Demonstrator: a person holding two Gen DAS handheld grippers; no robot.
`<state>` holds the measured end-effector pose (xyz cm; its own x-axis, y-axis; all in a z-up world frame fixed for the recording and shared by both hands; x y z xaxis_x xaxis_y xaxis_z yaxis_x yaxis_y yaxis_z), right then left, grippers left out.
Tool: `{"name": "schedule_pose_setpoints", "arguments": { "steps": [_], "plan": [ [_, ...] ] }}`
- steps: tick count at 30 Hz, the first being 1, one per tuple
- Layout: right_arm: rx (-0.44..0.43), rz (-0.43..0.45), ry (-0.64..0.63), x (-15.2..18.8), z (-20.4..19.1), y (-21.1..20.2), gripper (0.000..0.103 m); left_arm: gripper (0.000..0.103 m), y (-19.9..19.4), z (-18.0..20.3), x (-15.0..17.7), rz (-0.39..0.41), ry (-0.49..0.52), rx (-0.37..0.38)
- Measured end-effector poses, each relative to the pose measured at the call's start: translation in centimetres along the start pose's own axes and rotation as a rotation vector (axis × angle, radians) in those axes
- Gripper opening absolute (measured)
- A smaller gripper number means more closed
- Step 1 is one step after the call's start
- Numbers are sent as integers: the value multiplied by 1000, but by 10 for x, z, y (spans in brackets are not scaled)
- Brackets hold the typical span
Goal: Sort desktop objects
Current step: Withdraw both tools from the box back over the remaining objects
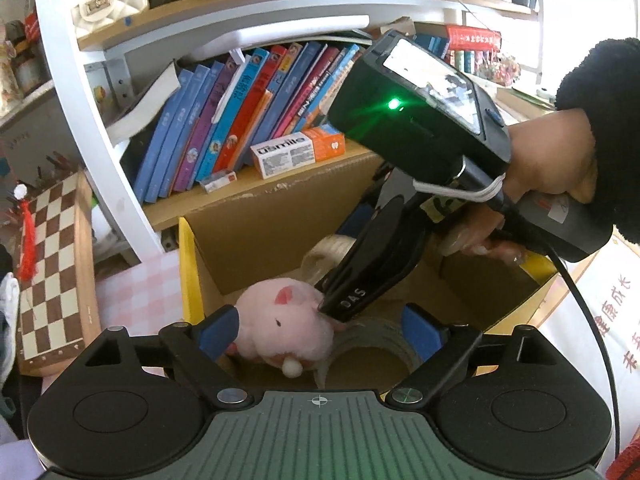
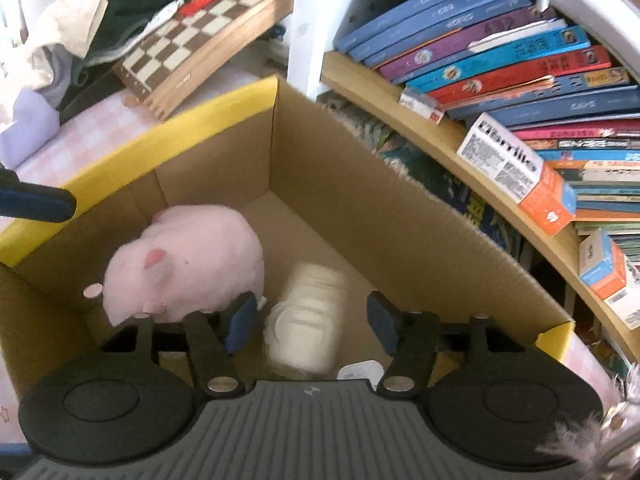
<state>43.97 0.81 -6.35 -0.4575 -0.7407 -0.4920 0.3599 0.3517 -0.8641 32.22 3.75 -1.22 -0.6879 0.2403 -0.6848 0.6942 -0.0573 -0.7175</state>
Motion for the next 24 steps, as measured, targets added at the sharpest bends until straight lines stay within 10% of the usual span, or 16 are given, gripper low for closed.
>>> {"name": "schedule_pose_setpoints", "arguments": {
  "steps": [24],
  "plan": [
    [24, 246, 155, 26, -12, -124, 74, 95, -76, 10, 11, 142, -27, -30]
  ]
}}
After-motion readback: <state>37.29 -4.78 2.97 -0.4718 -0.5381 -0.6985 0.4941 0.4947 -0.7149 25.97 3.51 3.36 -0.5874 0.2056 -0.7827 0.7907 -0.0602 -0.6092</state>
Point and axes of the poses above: each gripper's, at about its wrist camera, not at the fingertips, and y roughly the way its jaws point, z to its right, x to its underside, the point moved 5 cm from there along y, roughly the way its jaws point, and after that the axes turned 4 degrees about -z, right-handed, at the moved point
